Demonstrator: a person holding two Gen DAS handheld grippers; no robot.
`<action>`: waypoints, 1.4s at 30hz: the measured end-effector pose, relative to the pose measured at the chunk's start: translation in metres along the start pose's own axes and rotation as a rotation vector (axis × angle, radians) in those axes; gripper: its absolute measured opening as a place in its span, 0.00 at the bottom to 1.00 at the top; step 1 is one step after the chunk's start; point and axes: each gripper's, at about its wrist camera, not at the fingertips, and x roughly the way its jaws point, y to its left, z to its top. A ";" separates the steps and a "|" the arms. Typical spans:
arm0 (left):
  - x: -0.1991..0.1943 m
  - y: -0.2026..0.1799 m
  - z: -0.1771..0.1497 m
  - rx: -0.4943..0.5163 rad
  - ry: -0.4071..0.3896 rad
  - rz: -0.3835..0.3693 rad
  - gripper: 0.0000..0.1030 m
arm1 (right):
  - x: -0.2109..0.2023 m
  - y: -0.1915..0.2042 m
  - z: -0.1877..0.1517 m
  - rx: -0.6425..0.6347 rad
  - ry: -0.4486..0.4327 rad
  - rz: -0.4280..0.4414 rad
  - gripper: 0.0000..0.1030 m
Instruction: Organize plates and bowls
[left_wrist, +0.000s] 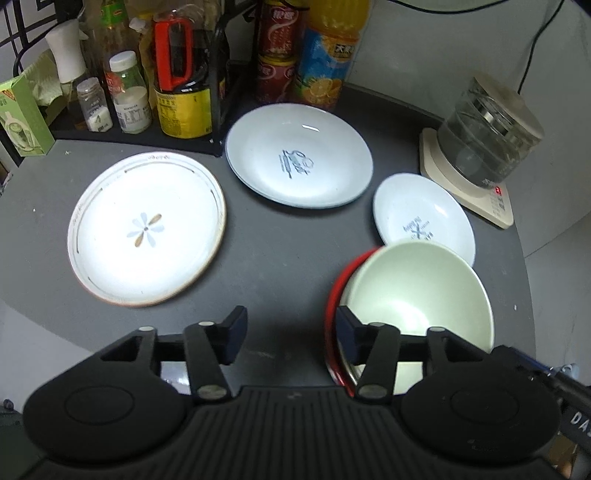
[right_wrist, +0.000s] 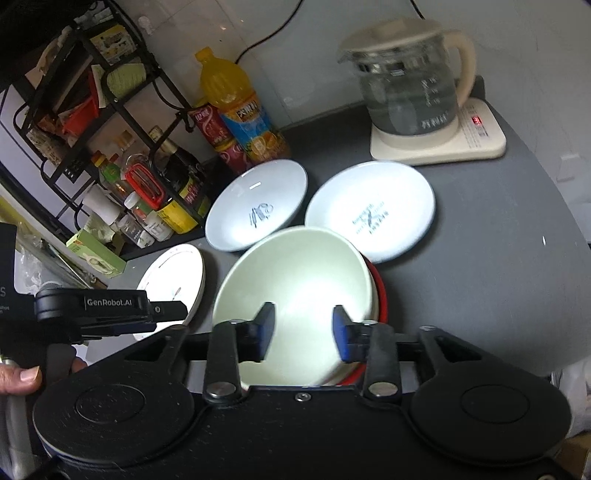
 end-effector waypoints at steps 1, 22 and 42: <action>0.002 0.003 0.003 -0.003 -0.002 0.006 0.55 | 0.004 0.003 0.003 -0.004 0.002 -0.011 0.43; 0.040 0.054 0.069 -0.034 0.010 -0.020 0.68 | 0.068 0.055 0.056 -0.070 0.018 -0.067 0.75; 0.097 0.078 0.134 -0.097 -0.017 -0.112 0.64 | 0.140 0.054 0.112 -0.041 0.063 -0.137 0.62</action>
